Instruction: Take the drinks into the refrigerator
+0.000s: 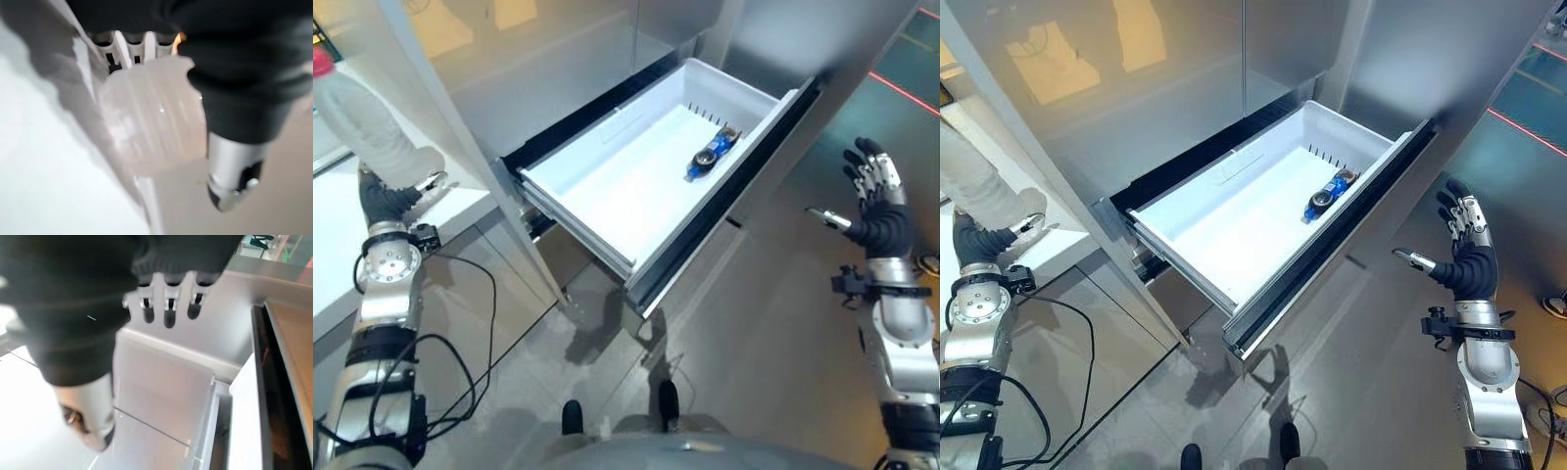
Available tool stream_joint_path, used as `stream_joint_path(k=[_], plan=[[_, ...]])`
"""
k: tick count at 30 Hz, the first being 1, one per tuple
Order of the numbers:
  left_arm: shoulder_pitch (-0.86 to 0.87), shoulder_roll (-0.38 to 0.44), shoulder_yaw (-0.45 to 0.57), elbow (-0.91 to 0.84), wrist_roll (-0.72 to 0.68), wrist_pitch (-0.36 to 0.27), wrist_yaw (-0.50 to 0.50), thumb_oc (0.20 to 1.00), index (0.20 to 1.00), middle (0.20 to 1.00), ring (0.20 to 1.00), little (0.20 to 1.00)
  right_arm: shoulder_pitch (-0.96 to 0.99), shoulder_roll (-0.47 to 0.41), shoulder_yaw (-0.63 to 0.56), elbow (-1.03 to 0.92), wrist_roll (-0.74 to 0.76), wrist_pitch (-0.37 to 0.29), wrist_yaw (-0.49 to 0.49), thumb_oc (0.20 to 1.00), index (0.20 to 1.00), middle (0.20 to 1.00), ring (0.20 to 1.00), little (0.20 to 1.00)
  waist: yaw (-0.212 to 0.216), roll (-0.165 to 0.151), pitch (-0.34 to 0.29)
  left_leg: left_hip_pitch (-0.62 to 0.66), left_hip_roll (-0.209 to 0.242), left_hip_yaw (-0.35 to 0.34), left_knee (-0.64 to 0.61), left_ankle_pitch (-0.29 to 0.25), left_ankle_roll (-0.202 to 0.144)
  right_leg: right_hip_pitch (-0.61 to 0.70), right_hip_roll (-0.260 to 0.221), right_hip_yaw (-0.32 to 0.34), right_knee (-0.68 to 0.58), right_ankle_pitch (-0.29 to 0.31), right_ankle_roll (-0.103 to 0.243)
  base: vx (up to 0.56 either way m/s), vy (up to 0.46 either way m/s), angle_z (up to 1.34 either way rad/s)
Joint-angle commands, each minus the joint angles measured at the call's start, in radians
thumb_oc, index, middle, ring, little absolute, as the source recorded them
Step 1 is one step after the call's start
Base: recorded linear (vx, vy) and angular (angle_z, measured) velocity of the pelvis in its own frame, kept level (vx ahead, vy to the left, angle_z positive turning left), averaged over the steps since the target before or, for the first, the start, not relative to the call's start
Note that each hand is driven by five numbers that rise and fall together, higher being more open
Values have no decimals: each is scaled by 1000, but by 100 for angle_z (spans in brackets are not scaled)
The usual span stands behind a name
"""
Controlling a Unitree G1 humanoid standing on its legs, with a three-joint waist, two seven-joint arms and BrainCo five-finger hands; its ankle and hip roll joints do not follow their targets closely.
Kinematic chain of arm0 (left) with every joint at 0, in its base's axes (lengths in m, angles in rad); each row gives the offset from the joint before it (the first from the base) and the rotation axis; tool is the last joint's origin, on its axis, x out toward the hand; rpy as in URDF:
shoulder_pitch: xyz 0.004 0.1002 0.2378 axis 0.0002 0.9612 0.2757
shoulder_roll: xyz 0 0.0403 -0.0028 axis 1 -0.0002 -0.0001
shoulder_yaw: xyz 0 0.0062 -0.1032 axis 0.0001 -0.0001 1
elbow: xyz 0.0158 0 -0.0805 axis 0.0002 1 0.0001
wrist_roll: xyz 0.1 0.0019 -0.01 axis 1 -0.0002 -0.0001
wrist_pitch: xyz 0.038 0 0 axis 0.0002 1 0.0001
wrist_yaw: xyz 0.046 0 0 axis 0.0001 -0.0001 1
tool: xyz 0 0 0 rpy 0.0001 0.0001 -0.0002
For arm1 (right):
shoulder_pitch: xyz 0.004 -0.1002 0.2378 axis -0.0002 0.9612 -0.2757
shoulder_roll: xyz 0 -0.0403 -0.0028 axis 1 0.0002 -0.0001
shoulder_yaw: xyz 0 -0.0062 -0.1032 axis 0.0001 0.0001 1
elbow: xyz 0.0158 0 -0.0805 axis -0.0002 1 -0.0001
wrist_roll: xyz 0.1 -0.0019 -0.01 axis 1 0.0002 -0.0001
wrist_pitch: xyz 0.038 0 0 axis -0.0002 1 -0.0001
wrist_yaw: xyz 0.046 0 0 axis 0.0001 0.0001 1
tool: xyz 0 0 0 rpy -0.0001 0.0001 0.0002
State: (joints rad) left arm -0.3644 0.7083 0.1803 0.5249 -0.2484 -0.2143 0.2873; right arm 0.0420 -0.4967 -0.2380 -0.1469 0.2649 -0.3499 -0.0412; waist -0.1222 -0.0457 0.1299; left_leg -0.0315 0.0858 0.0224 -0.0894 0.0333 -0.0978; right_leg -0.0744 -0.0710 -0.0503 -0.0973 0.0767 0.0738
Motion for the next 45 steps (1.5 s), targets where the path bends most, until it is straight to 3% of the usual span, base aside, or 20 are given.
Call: stream_joint_path(k=[1, 10, 20, 29, 30, 31, 33, 45], plan=[[-129, 29, -25, 17, 38, -28, -18, 1000, 1000, 1000, 1000, 1000, -73, -30, -85, -79, 3, -51, -1, 1000, 1000, 1000, 1000, 1000, -18, 0, 57, 91, -67, -38, 17, -119, 96, 47, 57, -42, 98, -152, -13, 0, 0, 0], [-123, -2, -49, -23, -37, -69, -77, 1000, 1000, 1000, 1000, 1000, -76, -32, -94, -83, 11, -55, 14, 1000, 1000, 1000, 1000, 1000, -28, 16, 65, 109, -64, -29, 8, -119, 86, 66, 60, -37, 77, -149, -16, 3, -3, 0], [-259, -16, -161, -12, -31, -72, -97, 1000, 1000, 1000, 1000, 1000, -69, -18, -81, -82, 16, -55, 30, 1000, 1000, 1000, 1000, 1000, -47, 26, 52, 132, -63, -33, 2, -126, 80, 103, 59, -52, 60, -150, -15, 1, -1, 0], [-301, -88, -208, -19, -102, -86, -128, 1000, 1000, 1000, 1000, 1000, -80, -6, -68, -80, 11, -53, 33, 1000, 1000, 1000, 1000, 1000, -52, 25, 44, 149, -61, -36, 2, -130, 78, 125, 58, -64, 57, -152, -16, -1, -7, 6], [-300, -94, -209, -15, -105, -86, -127, 856, 856, 856, 856, 856, -83, -6, -63, -78, 11, -53, 33, 1000, 1000, 1000, 1000, 1000, -52, 26, 43, 151, -61, -35, 2, -130, 77, 129, 57, -64, 55, -151, -17, 0, 0, 0], [-297, -99, -209, -14, -109, -84, -127, 608, 608, 608, 608, 608, -86, -4, -60, -78, 11, -52, 32, 1000, 1000, 1000, 1000, 1000, -51, 25, 42, 154, -61, -35, 2, -130, 77, 132, 57, -64, 54, -150, -17, 0, 0, 0], [-290, -103, -210, -14, -115, -85, -133, 216, 216, 216, 216, 216, -87, -6, -58, -80, 10, -52, 34, 1000, 1000, 1000, 1000, 1000, -50, 26, 40, 156, -61, -34, 2, -130, 76, 137, 56, -65, 51, -149, -17, 0, 0, 0], [-230, -99, -170, -21, -158, -92, -153, 200, 200, 200, 200, 200, -97, -7, -56, -88, 14, -48, 48, 1000, 1000, 1000, 1000, 1000, -40, 31, 33, 165, -64, -39, 2, -129, 78, 151, 54, -70, 47, -146, -18, 0, 0, 0]])
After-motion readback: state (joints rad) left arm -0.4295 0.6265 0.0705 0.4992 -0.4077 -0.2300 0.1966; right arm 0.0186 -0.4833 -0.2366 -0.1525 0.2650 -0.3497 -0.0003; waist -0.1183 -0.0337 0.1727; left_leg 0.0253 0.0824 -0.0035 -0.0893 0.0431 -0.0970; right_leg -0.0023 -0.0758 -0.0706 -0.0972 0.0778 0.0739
